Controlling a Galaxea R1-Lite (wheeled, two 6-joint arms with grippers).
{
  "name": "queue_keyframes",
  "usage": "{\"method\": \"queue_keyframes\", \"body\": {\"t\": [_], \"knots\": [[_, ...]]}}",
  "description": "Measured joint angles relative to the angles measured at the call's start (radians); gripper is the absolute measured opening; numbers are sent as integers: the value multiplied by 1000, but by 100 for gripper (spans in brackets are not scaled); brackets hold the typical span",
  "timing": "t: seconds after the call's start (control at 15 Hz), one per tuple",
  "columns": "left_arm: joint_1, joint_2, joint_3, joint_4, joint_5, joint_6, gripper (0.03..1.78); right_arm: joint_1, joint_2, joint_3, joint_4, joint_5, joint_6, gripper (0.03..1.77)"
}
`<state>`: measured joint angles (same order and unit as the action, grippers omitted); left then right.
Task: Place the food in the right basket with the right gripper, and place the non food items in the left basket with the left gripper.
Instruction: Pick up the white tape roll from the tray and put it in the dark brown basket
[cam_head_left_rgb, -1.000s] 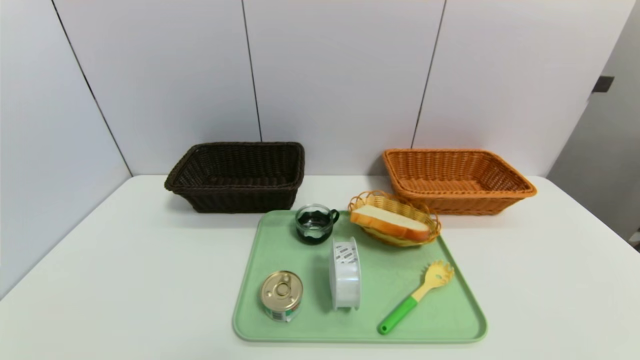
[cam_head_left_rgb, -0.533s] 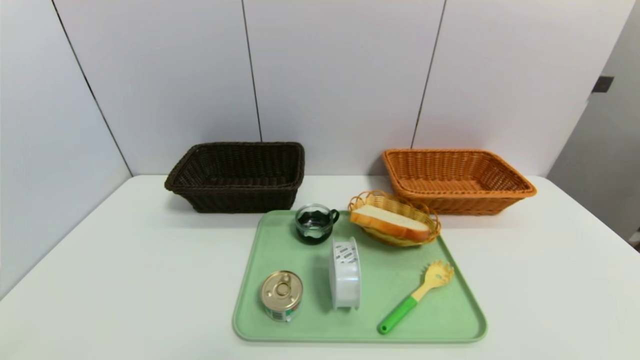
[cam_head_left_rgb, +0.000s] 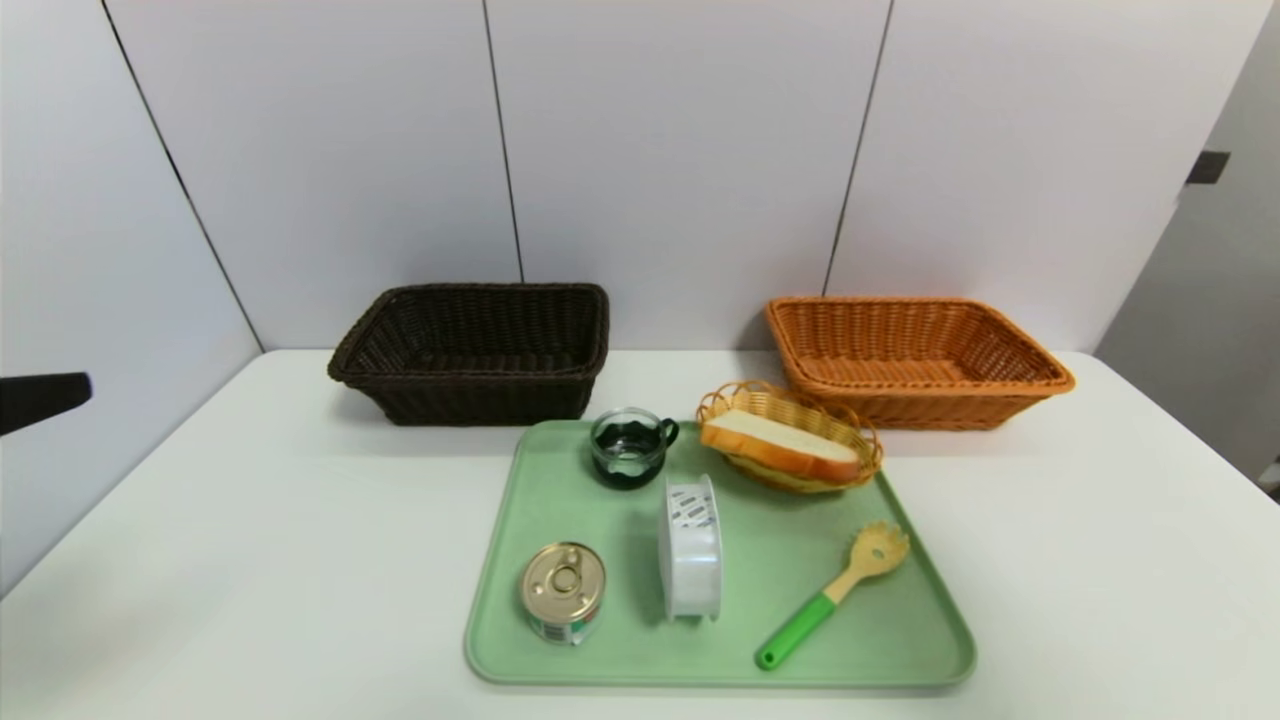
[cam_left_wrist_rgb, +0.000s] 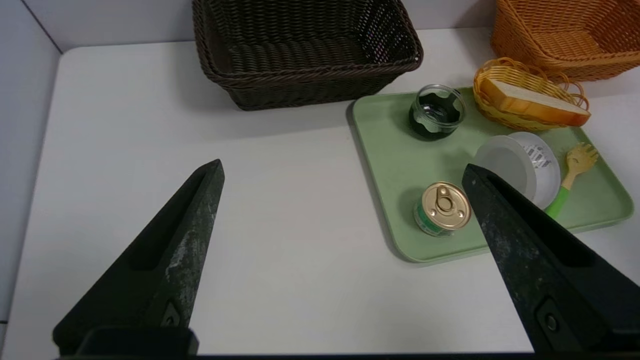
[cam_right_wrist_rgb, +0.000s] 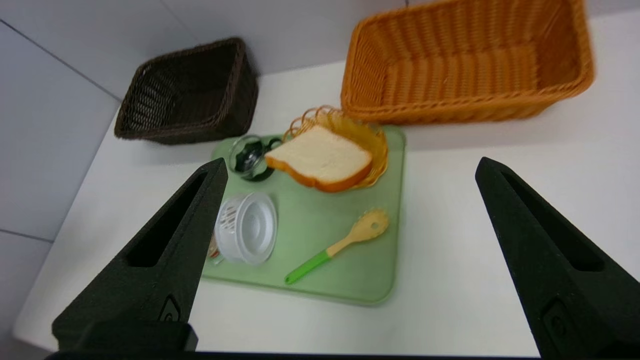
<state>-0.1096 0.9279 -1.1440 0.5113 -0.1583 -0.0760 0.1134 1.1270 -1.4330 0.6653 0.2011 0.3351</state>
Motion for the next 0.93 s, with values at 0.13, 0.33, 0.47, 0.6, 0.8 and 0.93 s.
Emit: {"method": "queue_keyframes", "body": {"t": [0.13,0.33,0.47,0.6,0.8,0.93], "knots": [[-85,101,-98,77,17,-69,169,76,105,-100,120,-1,66,171],[-265,269,-253,219,112,-232,169,205,231,-204,241,-83,153,171],[-373,380,-322,257,202,-309,169,289,299,-234,254,-189,175,171],[-478,482,-379,266,282,-376,169,344,354,-245,257,-288,177,171],[-604,636,-490,281,332,-498,169,367,396,-238,277,-320,177,171],[-657,746,-610,306,357,-570,169,369,407,-226,298,-320,184,171]]}}
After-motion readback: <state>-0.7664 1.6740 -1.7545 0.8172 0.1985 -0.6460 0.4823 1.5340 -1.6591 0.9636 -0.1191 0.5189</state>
